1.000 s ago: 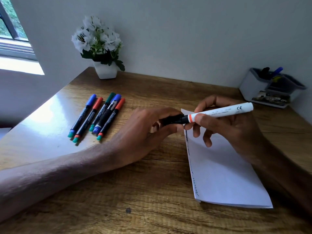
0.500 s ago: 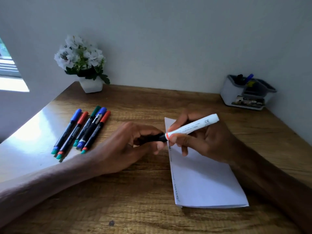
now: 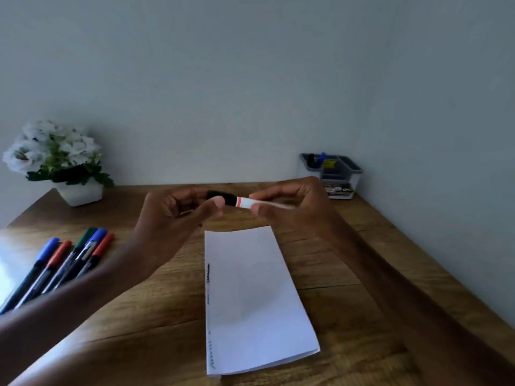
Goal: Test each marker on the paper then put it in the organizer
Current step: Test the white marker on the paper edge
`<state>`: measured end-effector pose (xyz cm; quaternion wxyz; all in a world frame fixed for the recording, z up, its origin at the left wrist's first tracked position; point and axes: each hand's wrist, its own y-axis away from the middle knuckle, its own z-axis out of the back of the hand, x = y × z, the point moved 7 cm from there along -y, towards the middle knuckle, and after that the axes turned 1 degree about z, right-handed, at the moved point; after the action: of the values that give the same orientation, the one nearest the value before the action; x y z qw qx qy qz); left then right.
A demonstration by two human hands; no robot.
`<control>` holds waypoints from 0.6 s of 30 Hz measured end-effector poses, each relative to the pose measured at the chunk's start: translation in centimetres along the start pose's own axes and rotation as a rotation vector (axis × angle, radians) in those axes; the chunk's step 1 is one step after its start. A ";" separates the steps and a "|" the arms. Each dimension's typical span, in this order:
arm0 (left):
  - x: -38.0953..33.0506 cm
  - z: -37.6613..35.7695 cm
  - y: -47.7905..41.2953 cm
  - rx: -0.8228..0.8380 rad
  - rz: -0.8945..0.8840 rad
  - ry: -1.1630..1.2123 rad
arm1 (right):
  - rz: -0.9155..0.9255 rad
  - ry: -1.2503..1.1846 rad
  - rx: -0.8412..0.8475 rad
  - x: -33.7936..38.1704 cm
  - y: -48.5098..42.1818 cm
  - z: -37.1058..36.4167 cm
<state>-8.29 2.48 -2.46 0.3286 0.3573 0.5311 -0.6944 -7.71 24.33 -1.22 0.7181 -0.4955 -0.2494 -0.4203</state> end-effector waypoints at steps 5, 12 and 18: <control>-1.5 -4.2 -2.7 0.007 -0.109 -0.110 | 0.077 0.287 -0.015 0.3 -0.4 0.8; 2.6 -8.3 -5.3 0.384 -0.084 -0.712 | 0.105 0.468 -0.279 -0.9 -1.2 6.1; 5.4 -9.3 -4.4 0.643 -0.108 -0.945 | 0.152 0.373 -0.531 0.5 -2.6 10.9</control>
<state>-13.42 12.08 -6.53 0.3692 0.0624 0.1061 -0.9212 -9.02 33.75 4.65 0.6264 -0.5970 0.0425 -0.4995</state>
